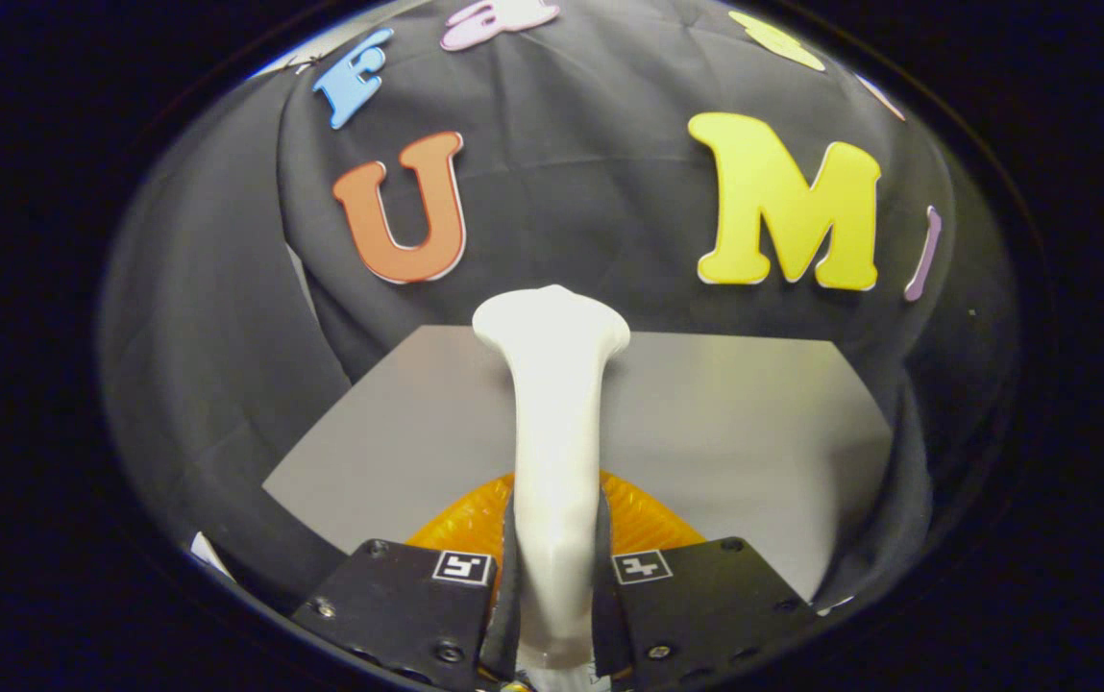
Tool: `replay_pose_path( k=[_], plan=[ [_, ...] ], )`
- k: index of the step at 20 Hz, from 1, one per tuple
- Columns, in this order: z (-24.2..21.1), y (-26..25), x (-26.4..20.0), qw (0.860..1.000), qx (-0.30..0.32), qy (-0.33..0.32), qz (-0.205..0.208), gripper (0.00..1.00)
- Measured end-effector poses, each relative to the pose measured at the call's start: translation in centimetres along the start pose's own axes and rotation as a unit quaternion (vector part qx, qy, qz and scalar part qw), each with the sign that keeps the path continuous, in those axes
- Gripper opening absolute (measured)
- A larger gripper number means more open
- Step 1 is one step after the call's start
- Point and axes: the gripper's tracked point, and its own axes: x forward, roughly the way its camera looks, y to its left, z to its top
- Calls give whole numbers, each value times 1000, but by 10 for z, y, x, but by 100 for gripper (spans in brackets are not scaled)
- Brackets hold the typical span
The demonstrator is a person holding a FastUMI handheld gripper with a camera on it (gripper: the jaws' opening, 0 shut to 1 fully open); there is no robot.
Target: Iron the clothes twice with a garment steamer, once on the left side and once on the right side.
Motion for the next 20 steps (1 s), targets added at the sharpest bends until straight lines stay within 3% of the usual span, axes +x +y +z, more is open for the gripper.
replay_pose_path(
  k=[4,11,20],
  plan=[
    [9,-8,-68,998,13,-56,23,32],
    [16,-30,-232,987,21,-149,50,32],
    [70,-120,-384,962,51,-267,-1,32]
  ],
)
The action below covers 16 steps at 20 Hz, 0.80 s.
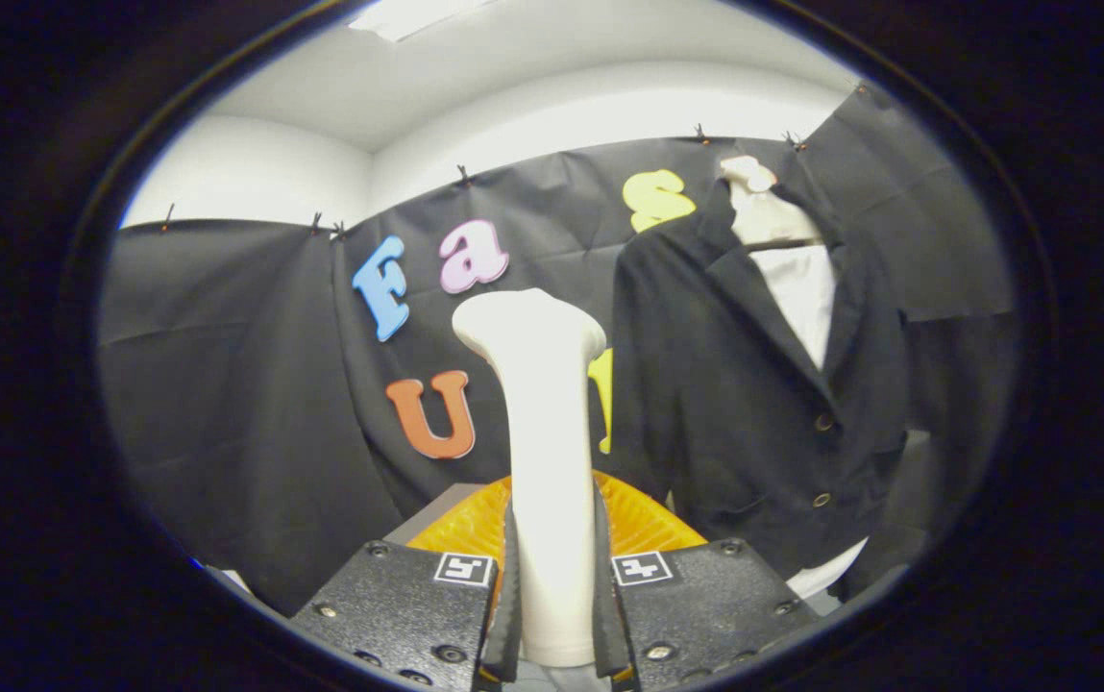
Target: Iron the clothes twice with a garment steamer, once on the left side and once on the right side.
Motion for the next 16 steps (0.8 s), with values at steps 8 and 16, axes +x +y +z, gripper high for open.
replay_pose_path(
  k=[8,16],
  plan=[
    [80,-85,-5,996,-7,-61,-61,32],
    [123,-135,32,987,-48,-91,-124,32]
  ],
)
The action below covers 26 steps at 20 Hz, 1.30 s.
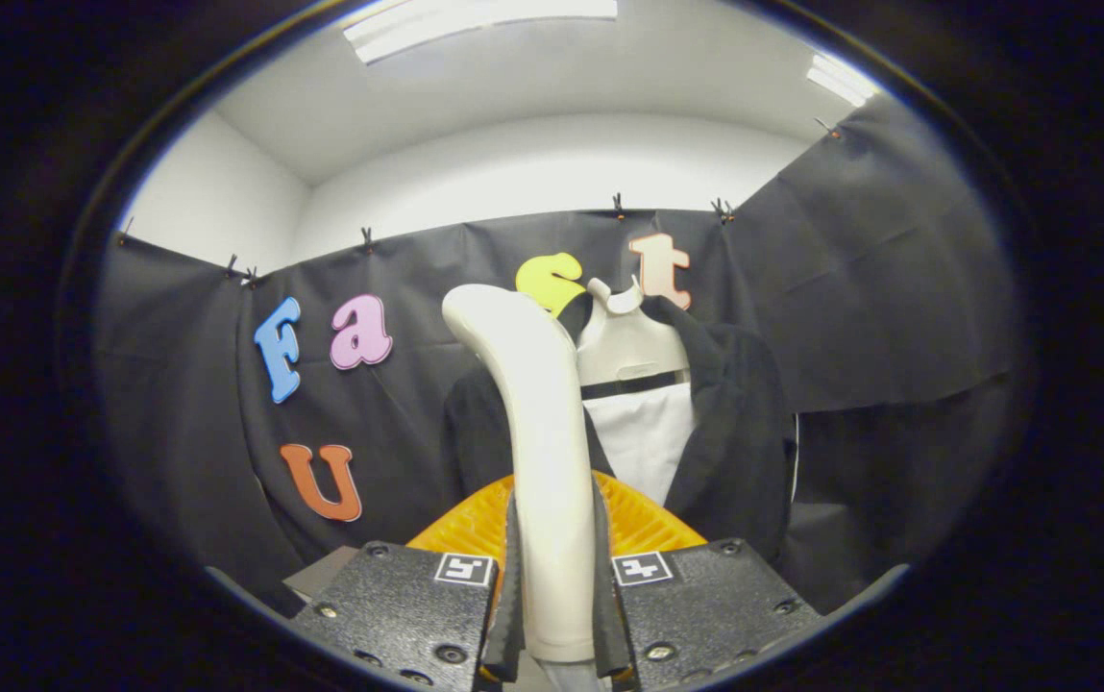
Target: Iron the clothes twice with a garment steamer, once on the left side and once on the right side.
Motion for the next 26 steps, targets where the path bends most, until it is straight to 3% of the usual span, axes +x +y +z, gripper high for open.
replay_pose_path(
  k=[11,26],
  plan=[
    [-51,4,23,996,-74,19,-38,32],
    [-139,-32,-5,991,-90,81,-57,32]
  ],
)
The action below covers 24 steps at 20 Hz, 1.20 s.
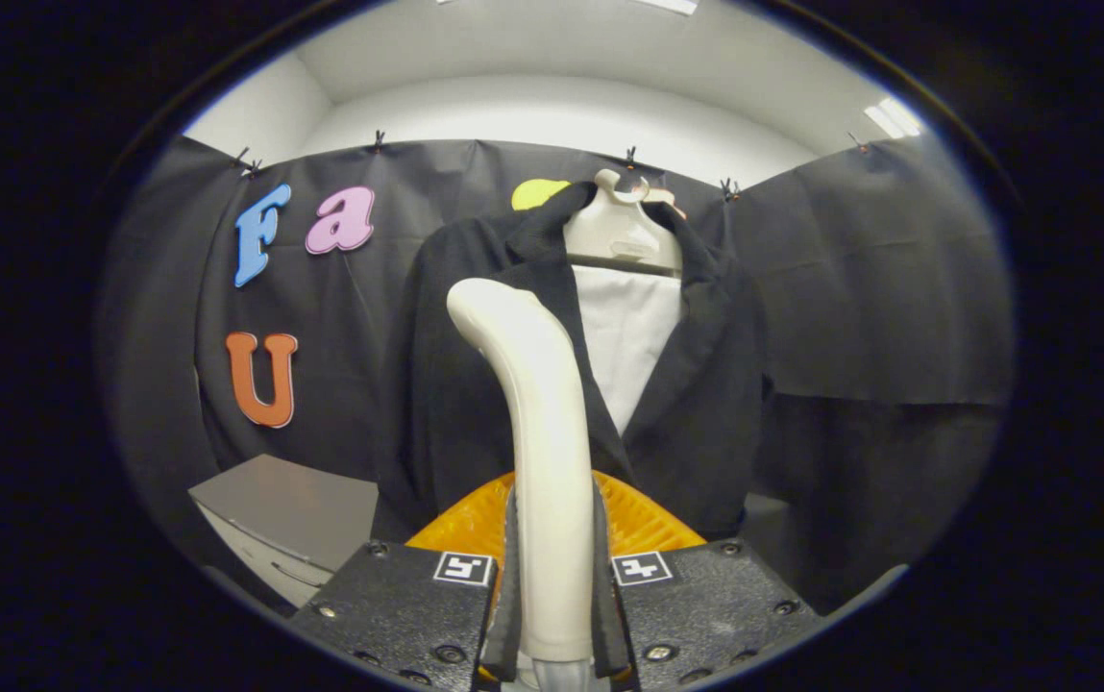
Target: Iron the clothes twice with a garment steamer, once on the left side and once on the right side.
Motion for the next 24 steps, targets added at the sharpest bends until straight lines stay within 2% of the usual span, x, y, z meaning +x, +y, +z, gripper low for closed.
replay_pose_path(
  k=[10,24],
  plan=[
    [-73,-14,-16,999,-19,45,-3,32],
    [-184,-27,-31,991,-16,131,5,32]
  ],
)
